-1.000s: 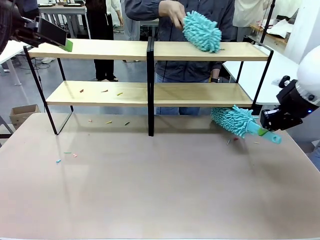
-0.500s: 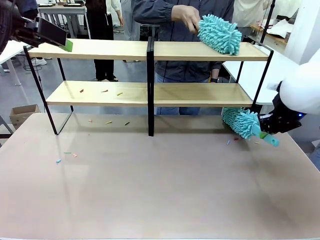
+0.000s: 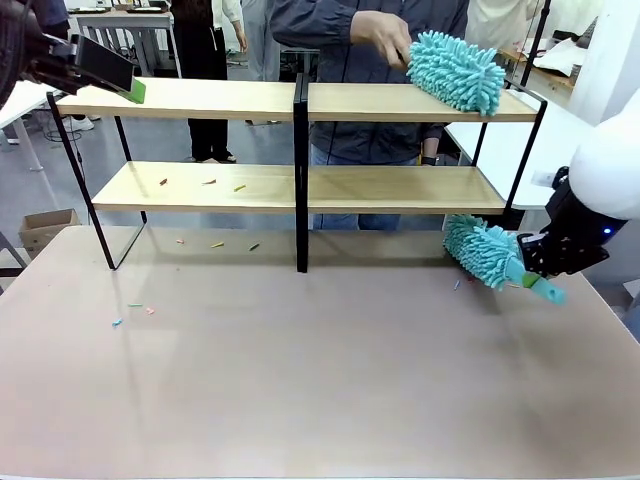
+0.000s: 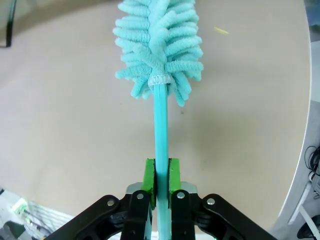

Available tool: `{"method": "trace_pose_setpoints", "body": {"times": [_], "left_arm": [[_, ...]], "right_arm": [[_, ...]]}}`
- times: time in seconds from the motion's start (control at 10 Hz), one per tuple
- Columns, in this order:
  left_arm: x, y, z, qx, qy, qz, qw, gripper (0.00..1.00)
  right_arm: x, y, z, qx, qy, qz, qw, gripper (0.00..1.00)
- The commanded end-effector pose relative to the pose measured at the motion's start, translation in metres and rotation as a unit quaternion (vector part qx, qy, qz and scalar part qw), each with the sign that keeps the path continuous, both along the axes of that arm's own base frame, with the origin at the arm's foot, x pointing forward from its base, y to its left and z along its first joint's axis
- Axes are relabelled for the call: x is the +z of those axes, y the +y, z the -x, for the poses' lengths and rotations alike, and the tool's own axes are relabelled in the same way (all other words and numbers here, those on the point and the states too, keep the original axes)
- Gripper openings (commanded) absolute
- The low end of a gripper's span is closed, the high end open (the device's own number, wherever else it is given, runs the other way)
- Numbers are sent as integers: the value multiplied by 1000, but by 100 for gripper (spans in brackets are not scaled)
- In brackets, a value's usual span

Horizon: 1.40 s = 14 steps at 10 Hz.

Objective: Clean the shelves.
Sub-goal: Clean a randomly selected level of the Shelf with the Duster.

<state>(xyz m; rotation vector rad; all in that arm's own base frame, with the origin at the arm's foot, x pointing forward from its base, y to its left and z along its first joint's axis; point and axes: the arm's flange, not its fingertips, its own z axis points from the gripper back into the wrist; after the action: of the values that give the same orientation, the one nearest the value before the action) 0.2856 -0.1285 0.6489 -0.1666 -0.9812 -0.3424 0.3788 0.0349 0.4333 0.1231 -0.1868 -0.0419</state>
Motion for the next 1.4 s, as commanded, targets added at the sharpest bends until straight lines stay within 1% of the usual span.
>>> {"method": "trace_pose_setpoints", "body": {"times": [0.0,0.1,0.2,0.3,0.4,0.5,0.6,0.7,0.8,0.9,1.0,1.1,1.2,1.3], "left_arm": [[0,1,-1,-1,-2,3,1000,100],[0,1,-1,-1,-2,3,1000,100],[0,1,-1,-1,-2,3,1000,100],[0,1,-1,-1,-2,3,1000,100],[0,1,-1,-1,-2,3,1000,100],[0,1,-1,-1,-2,3,1000,100],[0,1,-1,-1,-2,3,1000,100],[0,1,-1,-1,-2,3,1000,100],[0,1,-1,-1,-2,3,1000,100],[0,1,-1,-1,-2,3,1000,100],[0,1,-1,-1,-2,3,1000,100],[0,1,-1,-1,-2,3,1000,100],[0,1,-1,-1,-2,3,1000,100],[0,1,-1,-1,-2,3,1000,100]], "right_arm": [[-1,-11,58,23,28,-12,999,13],[4,-13,74,35,64,2,997,13],[11,-14,90,68,93,-3,993,13],[20,-17,108,87,112,-10,990,13],[31,-22,129,88,116,-4,989,13],[41,-27,145,113,105,-18,988,13],[48,-34,156,106,76,-35,991,13],[50,-37,160,101,59,-39,992,13],[55,-41,160,111,8,-57,992,13],[58,-48,156,128,-29,-81,988,13],[57,-56,154,155,-29,-106,982,13],[52,-62,151,166,4,-121,979,13],[44,-61,142,120,19,-102,987,13],[108,-63,138,130,-8,-86,988,13]]}}
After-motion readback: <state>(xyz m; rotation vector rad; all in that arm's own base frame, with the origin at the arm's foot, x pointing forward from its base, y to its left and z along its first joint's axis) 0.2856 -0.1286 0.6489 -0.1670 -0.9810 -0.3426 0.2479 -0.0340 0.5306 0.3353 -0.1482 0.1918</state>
